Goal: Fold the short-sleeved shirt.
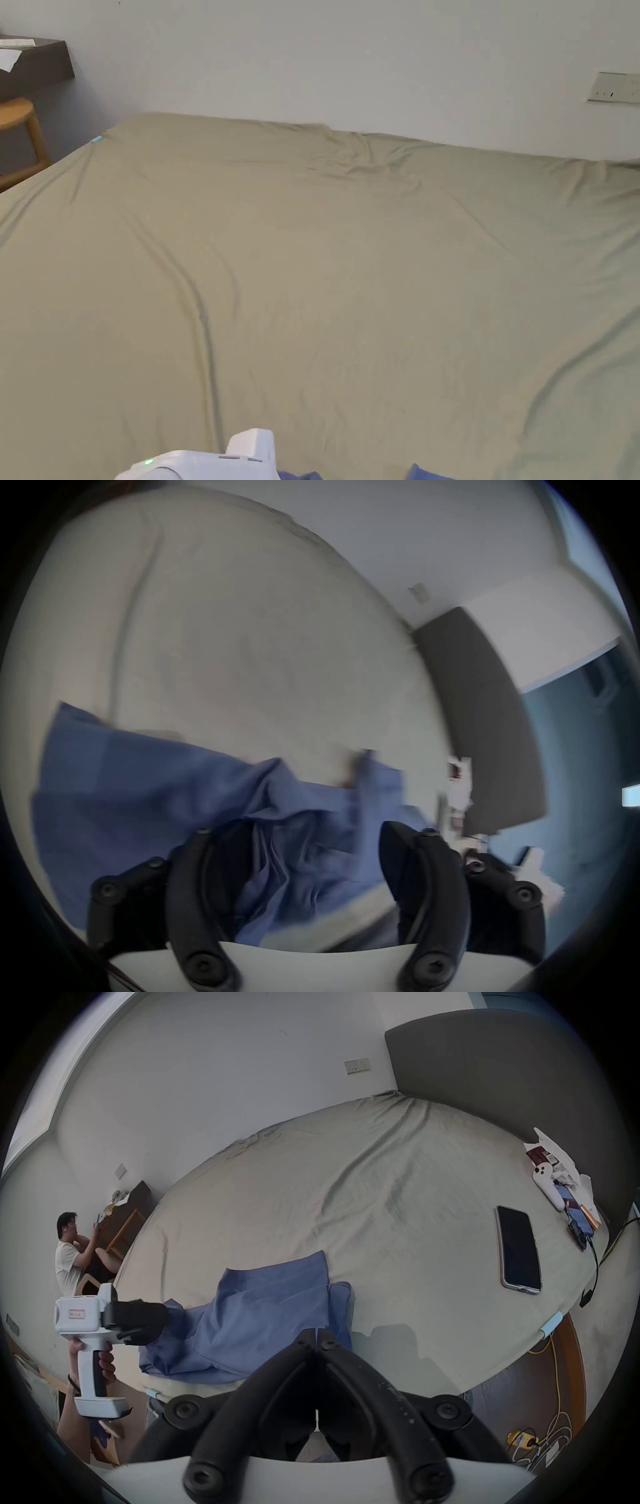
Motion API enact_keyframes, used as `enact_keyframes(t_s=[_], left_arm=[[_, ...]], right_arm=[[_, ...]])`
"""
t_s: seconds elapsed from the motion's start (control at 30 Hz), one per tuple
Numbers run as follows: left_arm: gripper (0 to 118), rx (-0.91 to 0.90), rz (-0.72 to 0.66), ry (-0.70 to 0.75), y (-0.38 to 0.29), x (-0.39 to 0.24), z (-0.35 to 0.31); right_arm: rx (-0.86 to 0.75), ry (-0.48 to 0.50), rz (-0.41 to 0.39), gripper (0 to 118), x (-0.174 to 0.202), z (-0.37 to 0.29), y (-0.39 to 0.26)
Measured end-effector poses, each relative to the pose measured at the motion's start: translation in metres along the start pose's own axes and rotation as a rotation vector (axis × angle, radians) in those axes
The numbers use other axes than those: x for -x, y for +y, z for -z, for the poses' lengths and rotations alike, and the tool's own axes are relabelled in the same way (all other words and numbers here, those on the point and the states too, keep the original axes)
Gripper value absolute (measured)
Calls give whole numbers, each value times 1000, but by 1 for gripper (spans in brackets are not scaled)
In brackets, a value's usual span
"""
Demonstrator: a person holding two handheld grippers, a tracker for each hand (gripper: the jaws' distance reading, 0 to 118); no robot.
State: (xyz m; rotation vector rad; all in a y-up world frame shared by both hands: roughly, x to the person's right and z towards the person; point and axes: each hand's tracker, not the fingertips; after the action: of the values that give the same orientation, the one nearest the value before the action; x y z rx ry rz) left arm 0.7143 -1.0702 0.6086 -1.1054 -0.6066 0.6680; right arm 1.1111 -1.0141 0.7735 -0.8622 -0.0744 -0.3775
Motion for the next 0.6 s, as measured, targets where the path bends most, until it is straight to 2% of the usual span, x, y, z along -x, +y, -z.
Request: enact_keyframes(t_s=[0.03,0.1,0.13,0.17,0.23,0.27,0.33,0.37,0.4,0.5,0.6], left_arm=[[82,2,-15,-85,1,-4,-7],[80,-49,-40,-142,4,-8,-23],[70,-88,-33,-130,5,-9,-33],[54,-138,-3,-75,5,-11,-45],[13,-202,81,138,4,-9,-59],[5,-216,131,272,3,-6,-62],[3,-188,197,455,-1,-3,-60],[3,-159,191,481,-4,2,-56],[3,-122,171,470,-6,5,-53],[3,-76,97,287,-19,7,-33],[3,-35,65,231,-25,7,0]], right_arm=[[6,8,7,2,-1,1,0],[12,16,9,2,-1,4,0],[12,17,6,2,0,5,0],[11,17,1,2,1,5,0],[11,24,-2,2,1,6,0],[12,31,-1,2,1,6,0],[18,40,2,2,0,8,1],[22,42,3,2,0,10,1],[25,41,4,2,0,12,1],[33,36,10,2,0,16,0],[41,44,12,2,2,15,-2]])
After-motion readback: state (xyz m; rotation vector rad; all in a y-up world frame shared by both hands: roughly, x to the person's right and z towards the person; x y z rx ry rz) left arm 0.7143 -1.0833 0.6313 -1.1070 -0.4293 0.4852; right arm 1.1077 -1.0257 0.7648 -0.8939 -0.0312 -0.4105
